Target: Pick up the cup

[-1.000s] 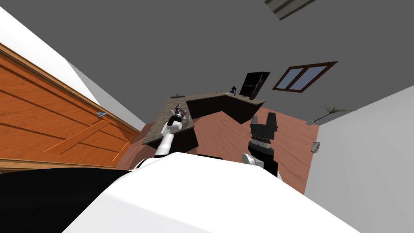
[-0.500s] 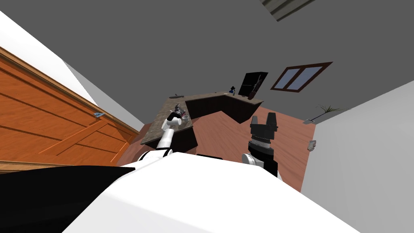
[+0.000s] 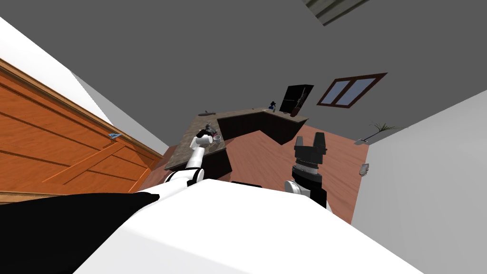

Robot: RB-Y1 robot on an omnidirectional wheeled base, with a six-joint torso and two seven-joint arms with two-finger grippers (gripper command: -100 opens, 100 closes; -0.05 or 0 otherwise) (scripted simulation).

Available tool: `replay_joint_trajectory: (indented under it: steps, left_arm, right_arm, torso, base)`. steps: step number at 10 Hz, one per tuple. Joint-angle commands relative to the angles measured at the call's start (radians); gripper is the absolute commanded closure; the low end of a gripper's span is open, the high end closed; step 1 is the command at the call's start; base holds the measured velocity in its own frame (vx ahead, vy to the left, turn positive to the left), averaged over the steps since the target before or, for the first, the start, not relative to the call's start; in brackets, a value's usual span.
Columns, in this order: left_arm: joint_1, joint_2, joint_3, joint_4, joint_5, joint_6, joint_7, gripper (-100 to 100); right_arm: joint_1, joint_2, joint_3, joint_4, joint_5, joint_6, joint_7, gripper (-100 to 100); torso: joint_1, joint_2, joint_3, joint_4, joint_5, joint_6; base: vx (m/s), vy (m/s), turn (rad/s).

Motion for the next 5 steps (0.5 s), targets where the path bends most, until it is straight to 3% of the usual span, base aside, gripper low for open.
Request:
replay_joint_trajectory:
  steps: [1, 2, 3, 4, 5]
  left_arm:
    - [-0.050, 0.010, 0.022, 0.050, -0.005, 0.050, 0.024, -100]
    - [-0.052, 0.010, 0.022, 0.067, -0.005, 0.066, 0.024, -100]
    - [-0.099, 0.019, 0.042, 0.109, -0.009, 0.100, 0.046, -100]
    - [-0.099, 0.019, 0.042, 0.126, -0.009, 0.125, 0.046, -100]
    - [-0.140, 0.027, 0.062, 0.163, -0.014, 0.152, 0.066, -100]
  right_arm:
    - [0.000, 0.000, 0.000, 0.000, 0.000, 0.000, 0.000, 0]
    - [0.000, 0.000, 0.000, 0.000, 0.000, 0.000, 0.000, 0]
    - [0.000, 0.000, 0.000, 0.000, 0.000, 0.000, 0.000, 0]
    - [0.000, 0.000, 0.000, 0.000, 0.000, 0.000, 0.000, 0]
    - [0.000, 0.000, 0.000, 0.000, 0.000, 0.000, 0.000, 0]
  torso:
    - [0.000, 0.000, 0.000, 0.000, 0.000, 0.000]
    - [0.000, 0.000, 0.000, 0.000, 0.000, 0.000]
    - [0.000, 0.000, 0.000, 0.000, 0.000, 0.000]
    - [0.000, 0.000, 0.000, 0.000, 0.000, 0.000]
    - [0.000, 0.000, 0.000, 0.000, 0.000, 0.000]
  base:
    - [-0.008, -0.005, -0.023]
    - [-0.008, -0.004, -0.019]
    - [-0.013, -0.005, -0.022]
    - [-0.011, -0.002, -0.011]
    - [-0.014, -0.002, -0.018]
